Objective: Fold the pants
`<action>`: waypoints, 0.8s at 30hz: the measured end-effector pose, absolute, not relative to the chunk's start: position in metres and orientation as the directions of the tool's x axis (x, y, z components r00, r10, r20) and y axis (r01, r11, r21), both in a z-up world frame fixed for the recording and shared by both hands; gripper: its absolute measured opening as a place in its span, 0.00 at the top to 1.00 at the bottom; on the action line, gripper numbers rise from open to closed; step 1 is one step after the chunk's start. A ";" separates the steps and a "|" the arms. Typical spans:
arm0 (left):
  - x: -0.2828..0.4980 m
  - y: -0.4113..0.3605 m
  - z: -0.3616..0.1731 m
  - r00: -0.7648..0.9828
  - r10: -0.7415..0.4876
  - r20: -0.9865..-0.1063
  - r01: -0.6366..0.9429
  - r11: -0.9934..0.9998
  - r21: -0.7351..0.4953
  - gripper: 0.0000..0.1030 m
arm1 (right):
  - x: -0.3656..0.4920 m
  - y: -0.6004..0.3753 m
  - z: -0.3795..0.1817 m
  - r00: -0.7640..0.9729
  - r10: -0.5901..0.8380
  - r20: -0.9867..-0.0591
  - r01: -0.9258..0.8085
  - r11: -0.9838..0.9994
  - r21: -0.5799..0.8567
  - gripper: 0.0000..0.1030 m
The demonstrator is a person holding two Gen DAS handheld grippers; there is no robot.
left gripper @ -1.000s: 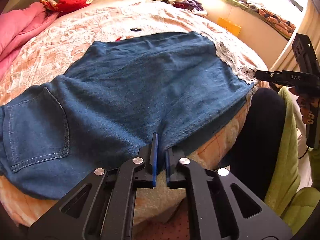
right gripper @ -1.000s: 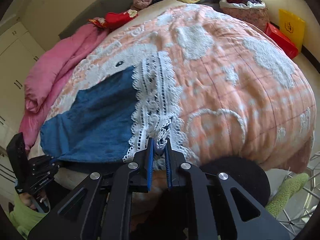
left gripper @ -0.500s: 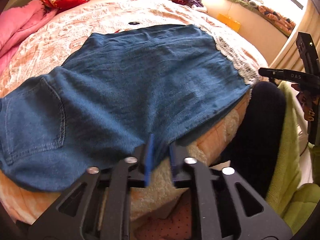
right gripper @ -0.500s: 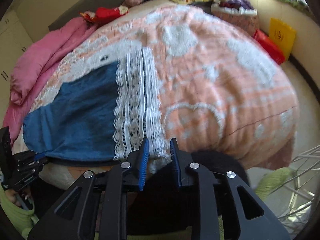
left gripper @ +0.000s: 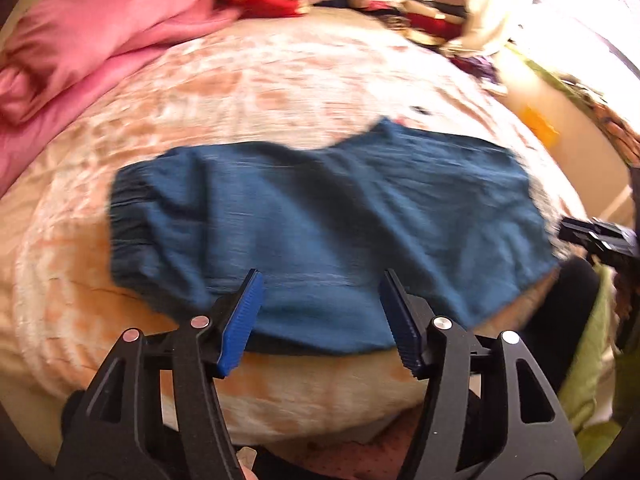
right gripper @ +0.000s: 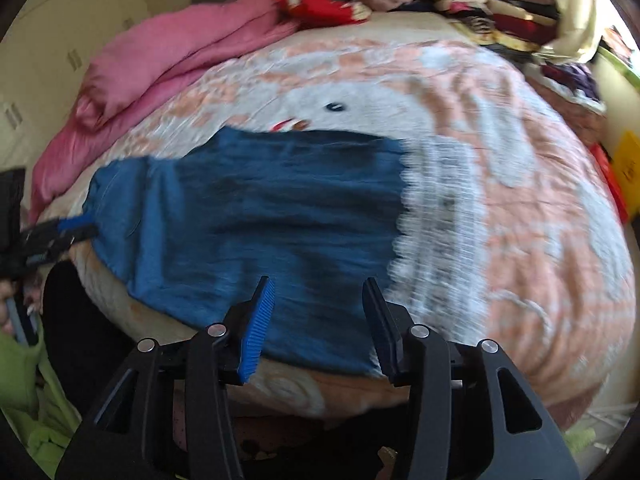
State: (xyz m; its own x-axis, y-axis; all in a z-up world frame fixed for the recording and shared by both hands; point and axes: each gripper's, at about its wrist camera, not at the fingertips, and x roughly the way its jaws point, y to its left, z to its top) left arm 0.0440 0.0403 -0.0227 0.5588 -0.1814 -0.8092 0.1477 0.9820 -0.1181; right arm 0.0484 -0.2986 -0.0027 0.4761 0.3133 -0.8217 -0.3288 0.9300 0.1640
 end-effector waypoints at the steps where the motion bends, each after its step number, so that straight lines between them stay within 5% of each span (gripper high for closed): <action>1: 0.051 0.046 -0.027 0.554 -0.143 -0.820 0.112 0.989 -0.097 0.49 | 0.051 -0.293 -0.006 0.464 0.320 -0.826 -0.341 0.925 0.168 0.56; 4: 0.063 0.063 -0.035 0.547 -0.062 -0.835 0.031 0.998 -0.053 0.47 | 0.060 -0.285 -0.016 0.428 0.322 -0.844 -0.347 0.921 0.176 0.56; 9: 0.066 0.082 -0.041 0.545 -0.101 -0.832 0.004 0.993 -0.118 0.47 | 0.065 -0.299 -0.044 0.369 0.285 -0.885 -0.268 0.944 0.193 0.56; 24: 0.053 0.061 0.016 0.644 -0.083 -0.760 0.030 0.996 -0.083 0.43 | 0.065 -0.320 -0.005 0.485 0.359 -0.798 -0.289 0.926 0.241 0.49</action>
